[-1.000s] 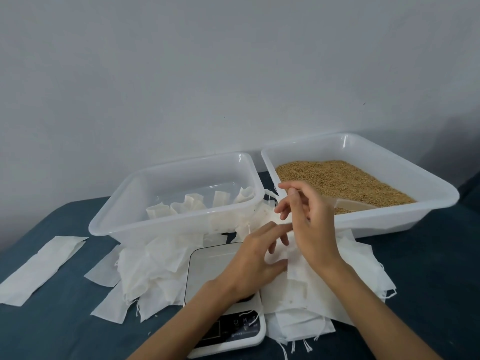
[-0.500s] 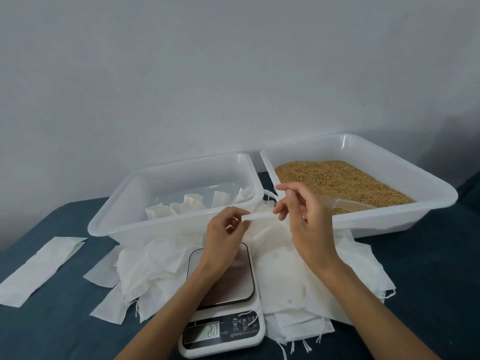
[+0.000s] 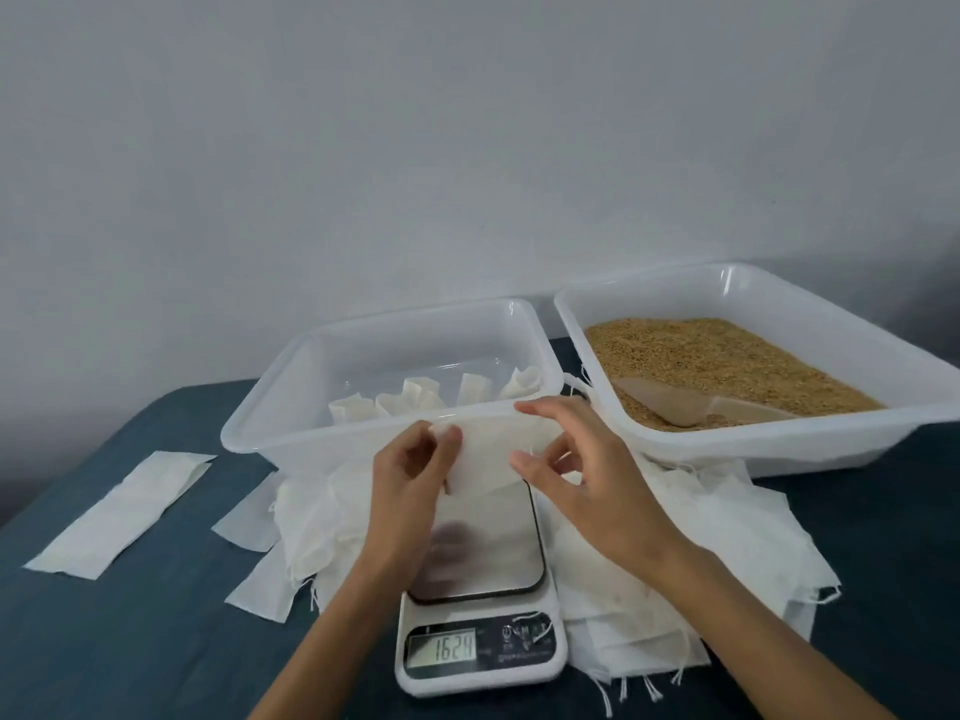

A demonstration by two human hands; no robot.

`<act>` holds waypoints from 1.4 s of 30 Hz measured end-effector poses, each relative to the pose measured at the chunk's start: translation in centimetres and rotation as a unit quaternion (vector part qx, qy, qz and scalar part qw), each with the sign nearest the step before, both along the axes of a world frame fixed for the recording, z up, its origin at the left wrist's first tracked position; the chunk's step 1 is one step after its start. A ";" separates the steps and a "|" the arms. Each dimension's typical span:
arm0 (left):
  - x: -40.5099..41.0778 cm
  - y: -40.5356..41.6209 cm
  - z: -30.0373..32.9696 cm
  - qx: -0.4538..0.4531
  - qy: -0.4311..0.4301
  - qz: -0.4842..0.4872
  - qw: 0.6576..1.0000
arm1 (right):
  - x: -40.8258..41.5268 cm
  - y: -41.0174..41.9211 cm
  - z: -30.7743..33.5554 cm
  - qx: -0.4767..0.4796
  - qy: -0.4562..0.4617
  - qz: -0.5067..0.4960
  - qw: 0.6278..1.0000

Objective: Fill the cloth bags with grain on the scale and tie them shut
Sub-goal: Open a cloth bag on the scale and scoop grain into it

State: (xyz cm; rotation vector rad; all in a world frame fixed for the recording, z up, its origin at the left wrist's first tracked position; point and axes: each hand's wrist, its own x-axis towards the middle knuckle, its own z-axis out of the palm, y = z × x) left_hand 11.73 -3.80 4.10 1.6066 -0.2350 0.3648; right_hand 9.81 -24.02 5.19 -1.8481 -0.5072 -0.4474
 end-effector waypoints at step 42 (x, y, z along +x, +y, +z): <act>-2.3 -1.9 0.2 0.123 -0.085 -0.025 0.988 | 0.2 0.4 -0.5 0.152 0.128 0.047 0.979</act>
